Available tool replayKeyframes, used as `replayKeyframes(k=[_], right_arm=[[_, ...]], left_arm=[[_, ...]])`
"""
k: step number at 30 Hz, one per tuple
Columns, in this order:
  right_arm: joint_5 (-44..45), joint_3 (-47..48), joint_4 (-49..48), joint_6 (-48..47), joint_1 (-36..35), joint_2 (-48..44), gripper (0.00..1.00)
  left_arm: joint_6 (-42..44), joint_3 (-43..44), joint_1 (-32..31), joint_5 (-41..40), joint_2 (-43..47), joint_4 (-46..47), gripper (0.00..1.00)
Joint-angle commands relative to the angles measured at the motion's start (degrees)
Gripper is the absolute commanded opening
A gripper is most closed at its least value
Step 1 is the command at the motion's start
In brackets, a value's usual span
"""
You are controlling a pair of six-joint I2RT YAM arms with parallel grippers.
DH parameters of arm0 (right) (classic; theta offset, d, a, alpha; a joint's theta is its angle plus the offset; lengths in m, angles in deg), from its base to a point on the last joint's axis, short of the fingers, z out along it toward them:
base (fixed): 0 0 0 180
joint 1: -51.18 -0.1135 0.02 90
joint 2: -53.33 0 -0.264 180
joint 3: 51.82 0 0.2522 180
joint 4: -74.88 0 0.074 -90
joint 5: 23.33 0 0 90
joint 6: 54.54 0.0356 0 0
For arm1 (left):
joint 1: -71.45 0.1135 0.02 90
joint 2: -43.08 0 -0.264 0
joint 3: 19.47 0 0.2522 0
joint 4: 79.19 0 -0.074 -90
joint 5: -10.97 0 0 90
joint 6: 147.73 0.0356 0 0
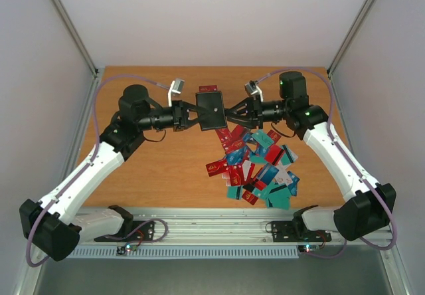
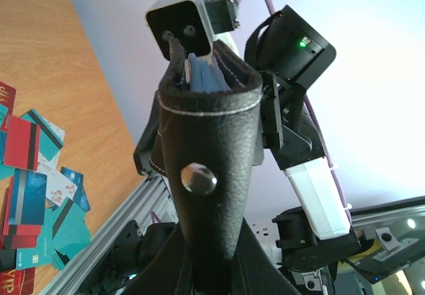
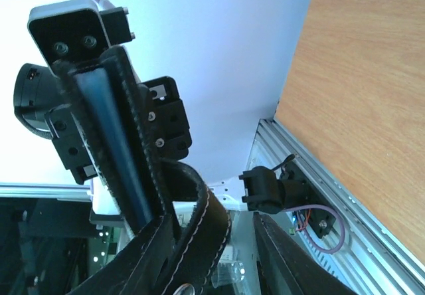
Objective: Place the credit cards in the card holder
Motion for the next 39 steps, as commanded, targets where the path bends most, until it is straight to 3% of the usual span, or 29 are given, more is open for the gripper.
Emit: replayKeyframes(k=[1,22,27,33,36,39], right_arm=[[-1.96,-0.57,-2.89,2.30,0.72,-1.28,0.34],[-8.20,0.21,-14.11,9.26,-1.82,-1.24,0.33],[-8.28,-0.07,-14.44,9.65,-2.87,-1.03,0.23],[-8.45,-1.20,-17.01,11.74,-2.92,-1.74,0.03],[-8.55,-2.55,-20.62,14.88,-2.89,-1.92,0.01],[-8.42,-2.93,-21.13,15.55,-2.90,-1.90,0.01]], left_arm=[[-0.98,-0.06,0.15,2.83,0.39,7.08,0.00],[-2.70,0.03,-1.95,2.76,-2.67,10.30,0.00],[-2.66,-0.03,-2.18,2.81,-3.04,10.66,0.00],[-2.86,-0.75,-2.22,2.68,-3.23,11.11,0.00],[-2.96,-1.01,-2.18,2.56,-3.15,11.14,0.01],[-2.73,-1.48,-2.23,1.89,-2.90,10.47,0.10]])
